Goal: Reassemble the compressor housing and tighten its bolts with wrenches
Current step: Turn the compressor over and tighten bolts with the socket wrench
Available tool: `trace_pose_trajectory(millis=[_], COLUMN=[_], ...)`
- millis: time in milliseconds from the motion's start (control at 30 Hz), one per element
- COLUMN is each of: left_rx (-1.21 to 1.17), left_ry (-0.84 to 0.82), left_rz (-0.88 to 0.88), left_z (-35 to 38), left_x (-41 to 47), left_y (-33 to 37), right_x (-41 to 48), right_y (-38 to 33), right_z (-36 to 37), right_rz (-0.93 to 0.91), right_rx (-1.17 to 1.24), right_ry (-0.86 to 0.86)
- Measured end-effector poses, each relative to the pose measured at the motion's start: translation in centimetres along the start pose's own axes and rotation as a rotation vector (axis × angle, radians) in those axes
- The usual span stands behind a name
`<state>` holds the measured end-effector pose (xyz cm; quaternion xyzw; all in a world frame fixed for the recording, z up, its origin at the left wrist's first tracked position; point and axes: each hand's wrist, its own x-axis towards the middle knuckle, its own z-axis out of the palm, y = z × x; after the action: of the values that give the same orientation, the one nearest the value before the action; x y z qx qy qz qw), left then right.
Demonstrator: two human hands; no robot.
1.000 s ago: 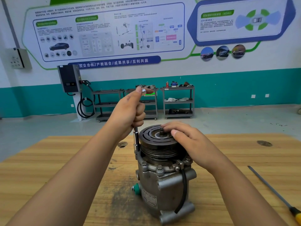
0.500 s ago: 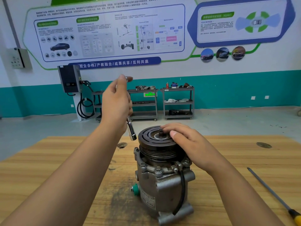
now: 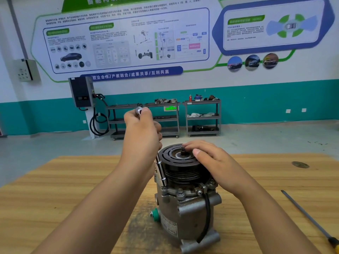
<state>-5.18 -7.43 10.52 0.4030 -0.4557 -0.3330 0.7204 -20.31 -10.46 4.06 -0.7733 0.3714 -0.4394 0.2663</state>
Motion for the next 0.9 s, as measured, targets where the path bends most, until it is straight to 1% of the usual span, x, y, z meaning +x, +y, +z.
trace_pose_trajectory(millis=[233,467,533,700,900], left_rx=[0.129,0.157,0.123,-0.002,-0.047], left_ry=[-0.017,-0.065,-0.091,-0.241,-0.417], left_rz=[0.012,0.093,0.114,0.050,-0.066], left_z=[0.4,0.7,0.9,0.7,-0.7], left_x=[-0.2,-0.3,-0.4,0.0,1.5], left_y=[-0.1,-1.1,-1.2,-1.4,-1.4], right_x=[0.0,0.1,0.0,0.1,0.1], right_y=[0.1,0.1,0.0,0.1,0.0], right_z=[-0.1,0.0,0.0,0.0,0.2], right_rz=[-0.005,-0.020,-0.024,-0.008,-0.005], right_rx=[-0.015,-0.017,-0.020,-0.004,0.045], right_ry=[0.001,0.010,0.011,0.014,0.035])
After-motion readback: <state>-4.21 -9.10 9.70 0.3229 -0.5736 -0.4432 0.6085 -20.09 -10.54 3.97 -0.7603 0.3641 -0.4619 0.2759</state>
